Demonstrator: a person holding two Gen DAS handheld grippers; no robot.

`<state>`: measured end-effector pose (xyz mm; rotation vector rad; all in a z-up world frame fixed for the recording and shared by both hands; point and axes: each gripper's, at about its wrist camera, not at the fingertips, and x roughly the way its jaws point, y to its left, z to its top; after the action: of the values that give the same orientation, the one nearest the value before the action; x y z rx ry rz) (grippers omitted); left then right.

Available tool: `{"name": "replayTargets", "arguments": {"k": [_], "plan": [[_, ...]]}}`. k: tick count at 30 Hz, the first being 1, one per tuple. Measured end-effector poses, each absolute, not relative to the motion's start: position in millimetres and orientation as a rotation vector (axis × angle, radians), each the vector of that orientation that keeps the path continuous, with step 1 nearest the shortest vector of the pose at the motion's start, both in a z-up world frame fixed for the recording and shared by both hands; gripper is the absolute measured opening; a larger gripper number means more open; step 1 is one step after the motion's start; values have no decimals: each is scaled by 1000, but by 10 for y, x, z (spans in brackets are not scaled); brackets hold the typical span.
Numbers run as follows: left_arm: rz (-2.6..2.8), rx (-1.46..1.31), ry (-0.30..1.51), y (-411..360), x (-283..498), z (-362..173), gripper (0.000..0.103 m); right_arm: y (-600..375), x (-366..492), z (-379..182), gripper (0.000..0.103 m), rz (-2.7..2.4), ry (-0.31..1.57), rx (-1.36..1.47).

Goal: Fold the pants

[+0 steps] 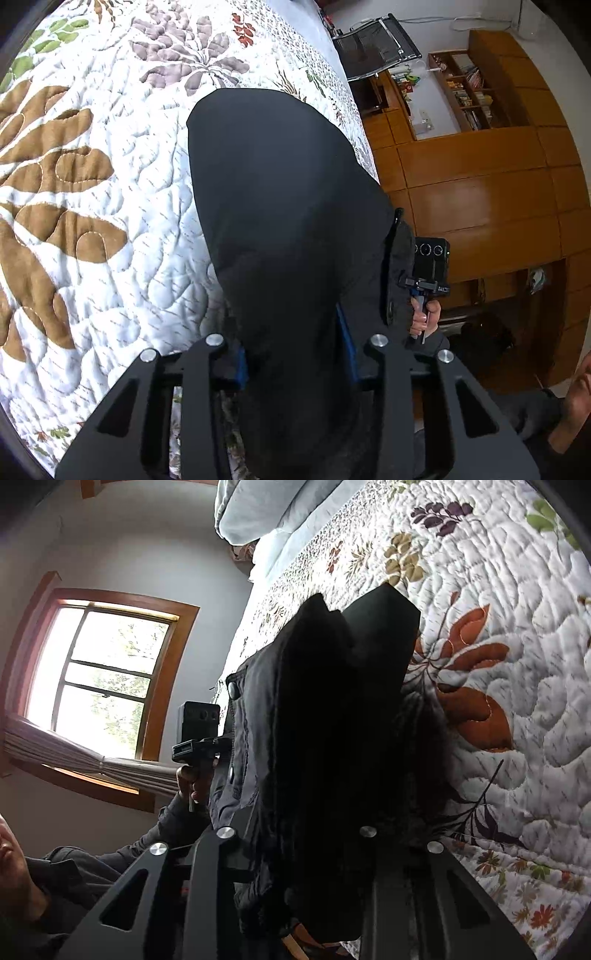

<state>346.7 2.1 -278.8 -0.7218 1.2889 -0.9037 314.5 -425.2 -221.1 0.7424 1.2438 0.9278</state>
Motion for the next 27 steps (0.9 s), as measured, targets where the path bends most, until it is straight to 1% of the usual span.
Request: {"name": "replayTargets", "arguments": {"k": [5,15,21,27], "plan": [[-902,-728,1277,73,3446,-2770,34,-4192,3137,-2094,29,930,1244,726],[-885,-731,1232,271,3436,-2552,33,-3968,3262,-1840,29,944,1248,674],[-851,-740,1193,568,3492,-2434,33,-3670,3530,-1666,29,978,1248,636],[-783,-742,1176,972,3759,-2419,33,-3295,3985,-1679,29,997,1267,607]]}}
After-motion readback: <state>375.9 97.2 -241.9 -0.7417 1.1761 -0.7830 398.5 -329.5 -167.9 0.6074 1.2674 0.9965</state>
